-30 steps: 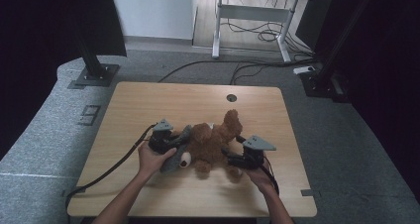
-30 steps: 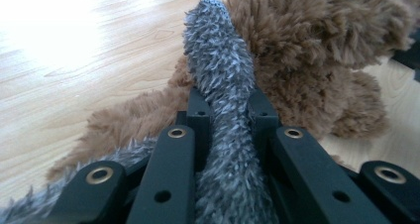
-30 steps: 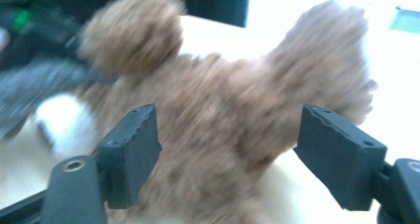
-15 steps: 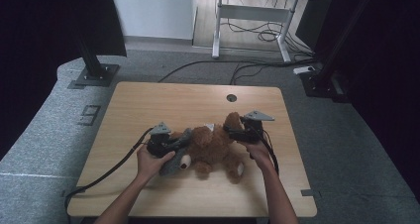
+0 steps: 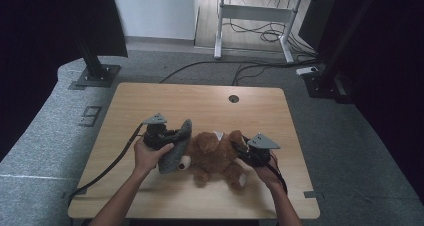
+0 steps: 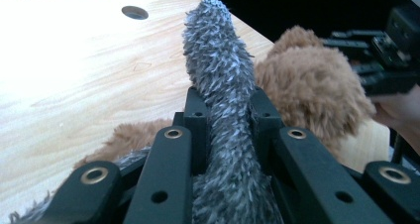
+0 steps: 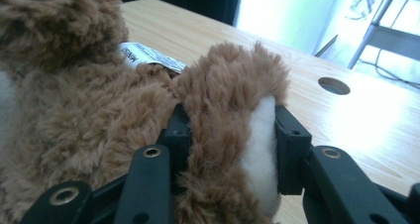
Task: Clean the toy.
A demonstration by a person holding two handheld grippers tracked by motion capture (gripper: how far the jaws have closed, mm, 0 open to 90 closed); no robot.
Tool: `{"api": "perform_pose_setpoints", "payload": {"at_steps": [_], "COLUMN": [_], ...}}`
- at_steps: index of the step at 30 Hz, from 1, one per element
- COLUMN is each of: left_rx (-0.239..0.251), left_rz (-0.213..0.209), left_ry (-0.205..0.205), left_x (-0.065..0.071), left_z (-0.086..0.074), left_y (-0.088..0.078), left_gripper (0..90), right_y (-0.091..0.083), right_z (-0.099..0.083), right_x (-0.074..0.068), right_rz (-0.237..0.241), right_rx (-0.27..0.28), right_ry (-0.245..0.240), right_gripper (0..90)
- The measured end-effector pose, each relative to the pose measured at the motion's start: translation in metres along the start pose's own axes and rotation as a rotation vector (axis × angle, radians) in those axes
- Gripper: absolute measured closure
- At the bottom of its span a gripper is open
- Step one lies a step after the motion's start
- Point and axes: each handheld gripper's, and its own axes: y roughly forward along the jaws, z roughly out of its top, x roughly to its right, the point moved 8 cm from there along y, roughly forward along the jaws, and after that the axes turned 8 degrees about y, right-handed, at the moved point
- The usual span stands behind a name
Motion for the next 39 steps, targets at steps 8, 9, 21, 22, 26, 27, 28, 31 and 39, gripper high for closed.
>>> {"api": "perform_pose_setpoints", "payload": {"at_steps": [8,9,21,22,26,27,28,31,39], "left_rx": [-0.09,-0.088,-0.03,-0.027,-0.016,-0.012,-0.009,-0.007,-0.008], "left_rz": [-0.017,-0.022,-0.018,-0.019,-0.027,-0.029,-0.03,-0.036,-0.067], "left_ry": [-0.028,-0.026,-0.007,-0.009,-0.011,-0.012,-0.013,-0.012,-0.012], "left_x": [-0.003,0.0,0.015,0.016,0.018,0.018,0.019,0.02,0.03], "left_z": [-0.023,-0.028,-0.046,-0.047,-0.05,-0.051,-0.051,-0.053,-0.061], "left_y": [0.028,0.029,0.021,0.02,0.017,0.016,0.015,0.014,0.011], "left_gripper": [76.8,77.1,77.8,77.8,77.7,77.7,77.7,77.7,77.7], "right_y": [-0.005,-0.006,-0.03,-0.026,-0.001,0.003,0.005,0.004,-0.009], "right_z": [-0.002,-0.001,0.069,0.07,0.053,0.045,0.038,0.017,-0.033], "right_x": [-0.004,-0.004,-0.032,-0.036,-0.04,-0.038,-0.036,-0.034,-0.05], "right_rz": [0.005,0.009,0.081,0.091,0.113,0.11,0.116,0.147,0.204], "right_rx": [0.03,0.029,0.14,0.125,0.001,-0.025,-0.053,-0.102,-0.225], "right_ry": [0.005,0.012,0.024,0.012,0.007,0.012,0.023,0.057,0.065], "right_gripper": [56.5,53.9,35.4,36.4,35.8,34.8,33.5,32.6,19.5]}}
